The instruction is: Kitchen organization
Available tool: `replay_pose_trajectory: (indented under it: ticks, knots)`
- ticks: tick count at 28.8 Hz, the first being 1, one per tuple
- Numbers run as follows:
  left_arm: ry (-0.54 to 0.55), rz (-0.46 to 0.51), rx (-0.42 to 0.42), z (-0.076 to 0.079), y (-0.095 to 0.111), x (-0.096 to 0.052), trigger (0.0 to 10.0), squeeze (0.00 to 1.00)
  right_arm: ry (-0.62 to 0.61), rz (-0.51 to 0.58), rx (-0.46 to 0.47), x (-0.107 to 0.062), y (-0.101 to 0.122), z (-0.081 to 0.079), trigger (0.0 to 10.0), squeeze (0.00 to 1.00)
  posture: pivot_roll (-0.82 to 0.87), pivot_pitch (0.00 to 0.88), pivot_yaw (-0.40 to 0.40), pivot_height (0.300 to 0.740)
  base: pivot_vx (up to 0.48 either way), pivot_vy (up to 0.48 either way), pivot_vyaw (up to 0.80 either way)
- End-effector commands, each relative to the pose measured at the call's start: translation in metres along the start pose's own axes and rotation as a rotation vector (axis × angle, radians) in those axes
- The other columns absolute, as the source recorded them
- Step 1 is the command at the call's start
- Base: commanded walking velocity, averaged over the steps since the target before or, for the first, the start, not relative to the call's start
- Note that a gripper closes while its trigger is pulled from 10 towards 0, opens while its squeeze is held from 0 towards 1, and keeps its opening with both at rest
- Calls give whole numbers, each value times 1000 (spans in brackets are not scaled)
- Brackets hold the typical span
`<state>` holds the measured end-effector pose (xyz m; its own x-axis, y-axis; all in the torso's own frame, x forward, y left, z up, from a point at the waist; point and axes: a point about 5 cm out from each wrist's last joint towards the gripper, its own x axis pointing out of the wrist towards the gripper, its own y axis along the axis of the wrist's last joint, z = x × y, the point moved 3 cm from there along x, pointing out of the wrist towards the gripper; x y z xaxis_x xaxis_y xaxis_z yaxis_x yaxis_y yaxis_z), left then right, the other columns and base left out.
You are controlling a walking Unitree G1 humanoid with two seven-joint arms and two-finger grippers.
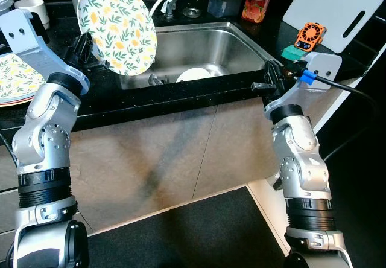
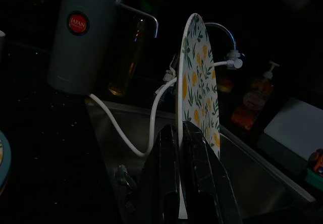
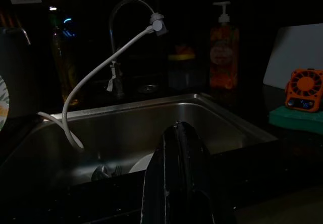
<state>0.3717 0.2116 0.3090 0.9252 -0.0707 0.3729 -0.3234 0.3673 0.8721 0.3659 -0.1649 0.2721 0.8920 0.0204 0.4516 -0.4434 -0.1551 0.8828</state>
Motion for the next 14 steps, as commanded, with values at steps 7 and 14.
replay_pose_trajectory:
  ticks: [7,14]
  knots:
    - [-8,-7,-5,2,1,1,10000,0,-11,15,-3,-1,4,3,10000,0,132,52,-19,740,0,173,0]
    - [-2,-3,7,0,2,1,10000,0,-7,15,0,-1,3,2,10000,0,133,52,-19,740,0,412,0]
